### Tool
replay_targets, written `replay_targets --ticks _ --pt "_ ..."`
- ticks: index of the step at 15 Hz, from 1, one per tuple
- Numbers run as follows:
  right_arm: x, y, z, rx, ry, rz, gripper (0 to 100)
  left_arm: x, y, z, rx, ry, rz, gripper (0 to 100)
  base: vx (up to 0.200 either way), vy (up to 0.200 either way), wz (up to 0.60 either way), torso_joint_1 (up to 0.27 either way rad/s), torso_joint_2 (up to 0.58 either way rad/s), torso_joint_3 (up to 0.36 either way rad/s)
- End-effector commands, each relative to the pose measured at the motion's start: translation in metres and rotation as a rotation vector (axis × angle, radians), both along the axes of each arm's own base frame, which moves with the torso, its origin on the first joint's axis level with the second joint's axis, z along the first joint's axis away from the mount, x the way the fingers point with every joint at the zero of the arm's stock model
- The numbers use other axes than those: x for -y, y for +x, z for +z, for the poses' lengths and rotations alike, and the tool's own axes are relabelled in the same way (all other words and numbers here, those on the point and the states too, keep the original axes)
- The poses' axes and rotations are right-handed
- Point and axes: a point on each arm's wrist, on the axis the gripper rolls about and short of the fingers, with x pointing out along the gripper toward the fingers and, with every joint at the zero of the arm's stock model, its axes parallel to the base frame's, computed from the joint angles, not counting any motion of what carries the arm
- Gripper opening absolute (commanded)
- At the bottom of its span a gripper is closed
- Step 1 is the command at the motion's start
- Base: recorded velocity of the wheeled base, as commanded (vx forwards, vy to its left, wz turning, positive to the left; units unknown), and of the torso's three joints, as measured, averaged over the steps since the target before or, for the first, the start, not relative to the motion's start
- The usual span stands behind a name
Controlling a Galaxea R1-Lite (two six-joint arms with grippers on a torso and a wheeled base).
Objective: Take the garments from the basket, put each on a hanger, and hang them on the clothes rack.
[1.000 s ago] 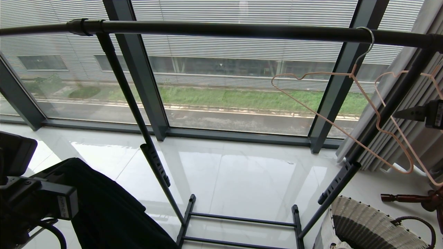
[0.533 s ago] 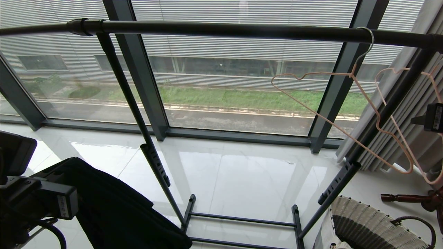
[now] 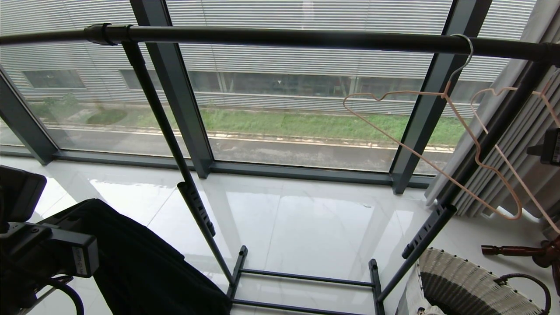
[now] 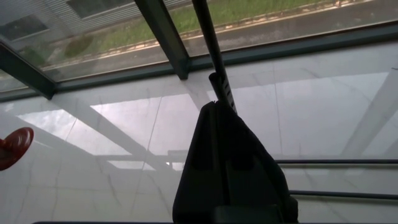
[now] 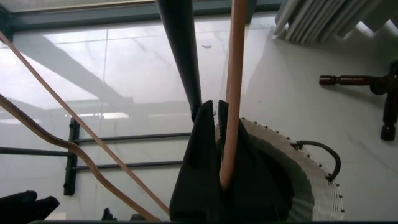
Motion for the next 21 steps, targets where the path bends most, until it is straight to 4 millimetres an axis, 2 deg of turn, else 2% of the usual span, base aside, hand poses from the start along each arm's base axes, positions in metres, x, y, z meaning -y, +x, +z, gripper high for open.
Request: replay_targets --ticks 1,4,8,9,10,13,18,21 --pt "0.000 -0.014 0.009 0.046 0.000 -0.001 0 0.000 0.000 0.000 0.002 -0.001 0.000 0 0.000 0.000 0.00 0.000 0.00 0.000" --pt "0.000 -0.030 0.014 0.082 -0.006 -0.002 0 -0.001 -0.001 0.001 0.007 -0.003 0.000 0 0.000 0.000 0.00 0.000 0.00 0.000" --pt "0.000 -0.054 0.009 0.101 -0.008 -0.003 0 -0.002 -0.005 0.002 0.021 -0.009 0.000 0 0.000 0.000 0.00 0.000 0.00 0.000" --pt "0.000 -0.055 0.009 0.102 -0.008 -0.003 0 -0.002 -0.005 0.002 0.021 -0.009 0.000 0 0.000 0.000 0.00 0.000 0.00 0.000" --pt "0.000 -0.065 0.006 0.133 -0.014 0.000 0 -0.003 -0.006 0.003 0.025 -0.011 0.000 0 0.000 0.000 0.00 0.000 0.00 0.000" --pt "-0.001 -0.076 -0.001 0.200 -0.016 0.005 0 -0.003 -0.006 0.003 0.025 -0.011 0.002 0 0.000 0.000 0.00 0.000 0.00 0.000" --pt "-0.001 -0.104 -0.016 0.214 -0.035 0.013 0 -0.006 -0.004 0.001 0.018 -0.004 0.037 0 0.000 0.000 0.00 0.000 0.00 0.000" --pt "-0.001 -0.119 -0.025 0.219 -0.036 0.015 0 -0.010 -0.004 0.002 0.020 0.030 0.067 0 -0.200 0.000 0.00 0.001 0.00 0.001"
